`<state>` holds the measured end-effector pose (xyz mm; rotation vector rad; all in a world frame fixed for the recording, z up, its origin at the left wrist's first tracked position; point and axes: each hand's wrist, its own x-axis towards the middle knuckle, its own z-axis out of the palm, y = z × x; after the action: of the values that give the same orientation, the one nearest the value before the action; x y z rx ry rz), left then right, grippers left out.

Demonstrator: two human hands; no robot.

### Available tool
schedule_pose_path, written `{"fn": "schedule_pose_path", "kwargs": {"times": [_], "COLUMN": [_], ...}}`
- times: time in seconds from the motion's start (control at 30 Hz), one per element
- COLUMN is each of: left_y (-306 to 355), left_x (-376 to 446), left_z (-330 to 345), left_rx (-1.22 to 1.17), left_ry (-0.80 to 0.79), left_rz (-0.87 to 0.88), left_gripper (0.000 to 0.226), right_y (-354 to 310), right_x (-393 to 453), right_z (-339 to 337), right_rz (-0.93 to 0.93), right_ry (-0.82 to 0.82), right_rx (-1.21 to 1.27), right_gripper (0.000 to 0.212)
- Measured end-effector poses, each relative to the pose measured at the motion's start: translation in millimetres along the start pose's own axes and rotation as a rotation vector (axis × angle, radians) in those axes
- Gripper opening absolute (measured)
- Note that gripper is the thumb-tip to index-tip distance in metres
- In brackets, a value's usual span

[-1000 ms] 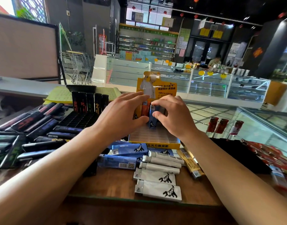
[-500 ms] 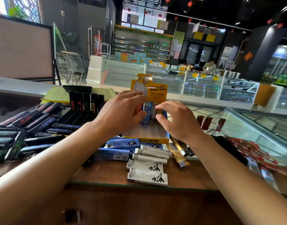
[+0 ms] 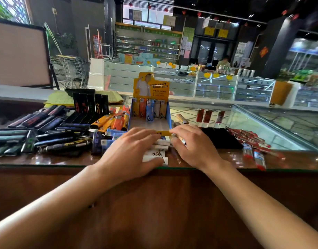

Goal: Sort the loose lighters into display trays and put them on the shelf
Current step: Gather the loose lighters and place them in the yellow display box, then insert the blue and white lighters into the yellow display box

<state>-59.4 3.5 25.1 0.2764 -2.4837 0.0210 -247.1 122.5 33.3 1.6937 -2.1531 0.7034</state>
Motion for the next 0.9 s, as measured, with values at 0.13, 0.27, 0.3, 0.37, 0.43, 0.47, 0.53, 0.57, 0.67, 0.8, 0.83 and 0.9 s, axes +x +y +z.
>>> {"fn": "schedule_pose_path", "kwargs": {"times": [0.13, 0.27, 0.3, 0.37, 0.43, 0.47, 0.53, 0.57, 0.67, 0.8, 0.83, 0.9], "left_y": [13.4, 18.4, 19.7, 21.3, 21.4, 21.0, 20.6, 20.5, 20.0, 18.8, 19.0, 20.3], "left_x": [-7.3, -12.9, -14.7, -17.6, -20.9, -22.4, -24.0, -24.2, -24.7, -27.3, -28.2, -29.0], "left_z": [12.8, 19.8, 20.8, 22.3, 23.2, 23.2, 22.4, 21.9, 21.1, 21.7, 22.2, 23.4], "left_rx": [0.168, 0.241, 0.24, 0.226, 0.213, 0.206, 0.176, 0.156, 0.094, 0.063, 0.055, 0.033], "left_ry": [-0.166, -0.124, -0.083, -0.016, 0.017, 0.023, 0.026, 0.029, 0.034, 0.059, 0.069, 0.085], "left_rz": [0.004, 0.015, 0.025, 0.043, 0.056, 0.06, 0.069, 0.076, 0.087, 0.128, 0.148, 0.177], "left_gripper": [0.091, 0.079, 0.076, 0.07, 0.066, 0.065, 0.063, 0.061, 0.058, 0.051, 0.048, 0.044], "right_y": [-3.8, -9.0, -10.3, -11.7, -12.4, -12.2, -11.6, -11.3, -11.9, -12.9, -13.2, -13.6], "right_x": [-12.0, -18.1, -20.0, -22.7, -24.9, -25.8, -28.1, -28.7, -29.4, -32.0, -33.3, -34.9], "right_z": [2.8, 2.3, 2.0, 1.7, 1.6, 2.0, 2.6, 2.6, 2.9, 4.7, 4.9, 4.9], "right_rz": [-0.016, -0.002, 0.001, 0.009, 0.011, 0.006, -0.01, -0.015, -0.016, -0.031, -0.035, -0.038], "right_ry": [0.054, 0.092, 0.093, 0.097, 0.094, 0.089, 0.09, 0.094, 0.104, 0.12, 0.122, 0.123], "right_rx": [0.002, 0.012, 0.016, 0.025, 0.024, 0.017, -0.003, -0.01, -0.014, -0.03, -0.034, -0.038], "right_gripper": [0.051, 0.043, 0.042, 0.042, 0.043, 0.043, 0.041, 0.039, 0.038, 0.038, 0.037, 0.035]}}
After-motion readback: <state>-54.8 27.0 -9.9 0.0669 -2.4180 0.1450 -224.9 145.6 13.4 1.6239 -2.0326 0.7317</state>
